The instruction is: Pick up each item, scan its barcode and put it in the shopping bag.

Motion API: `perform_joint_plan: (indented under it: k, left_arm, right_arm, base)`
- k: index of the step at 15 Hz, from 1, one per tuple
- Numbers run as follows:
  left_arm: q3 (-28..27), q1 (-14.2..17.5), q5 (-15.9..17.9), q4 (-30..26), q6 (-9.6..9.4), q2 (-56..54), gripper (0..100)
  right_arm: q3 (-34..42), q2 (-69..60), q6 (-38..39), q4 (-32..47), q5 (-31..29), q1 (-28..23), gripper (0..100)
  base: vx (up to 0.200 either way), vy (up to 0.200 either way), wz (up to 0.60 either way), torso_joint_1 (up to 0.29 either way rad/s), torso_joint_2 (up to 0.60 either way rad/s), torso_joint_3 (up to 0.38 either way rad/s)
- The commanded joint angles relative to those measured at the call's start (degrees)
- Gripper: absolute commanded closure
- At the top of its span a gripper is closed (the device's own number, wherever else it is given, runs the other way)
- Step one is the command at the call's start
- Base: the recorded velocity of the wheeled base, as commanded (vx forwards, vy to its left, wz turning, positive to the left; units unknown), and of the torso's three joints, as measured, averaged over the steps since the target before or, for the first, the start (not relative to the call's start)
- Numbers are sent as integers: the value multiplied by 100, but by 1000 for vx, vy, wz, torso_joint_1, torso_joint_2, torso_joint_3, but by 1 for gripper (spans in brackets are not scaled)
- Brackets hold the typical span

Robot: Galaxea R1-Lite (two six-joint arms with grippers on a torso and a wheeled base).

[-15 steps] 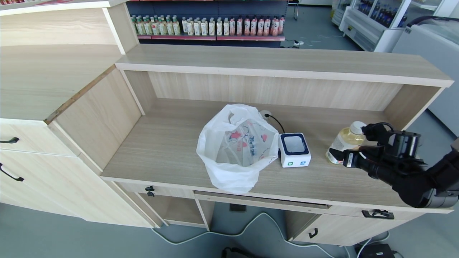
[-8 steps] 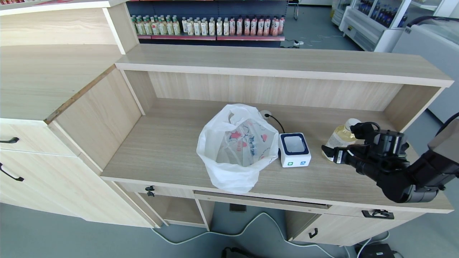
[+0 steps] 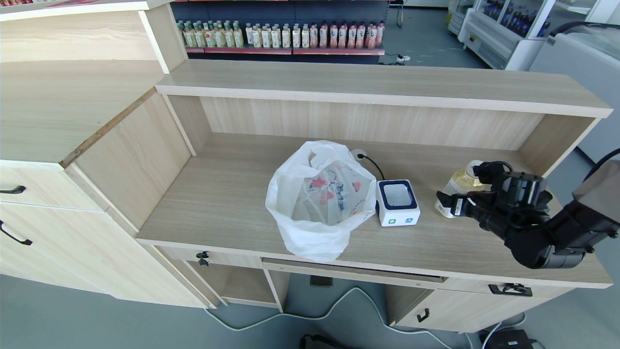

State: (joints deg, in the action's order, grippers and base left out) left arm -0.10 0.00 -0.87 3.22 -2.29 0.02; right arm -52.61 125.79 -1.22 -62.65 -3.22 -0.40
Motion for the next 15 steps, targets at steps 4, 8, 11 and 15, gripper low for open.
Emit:
perform_joint_plan:
  k: [4, 8, 11, 15]
  left_arm:
    - [1, 0, -1, 3, 1, -2, 0]
    - [1, 0, -1, 3, 1, -2, 0]
    - [1, 0, -1, 3, 1, -2, 0]
    - [1, 0, -1, 3, 1, -2, 0]
  right_arm:
    - [-821, 402, -151, 42, 58, 14, 0]
    - [-996, 639, -256, 25, 348, 67, 0]
    - [-1199, 745, -265, -2, 506, 84, 0]
    - [-1348, 710, -397, -90, 955, 84, 100]
  base:
    - [0, 0, 0, 0, 0, 0]
    - [0, 0, 0, 0, 0, 0]
    - [0, 0, 0, 0, 0, 0]
    - [0, 0, 0, 0, 0, 0]
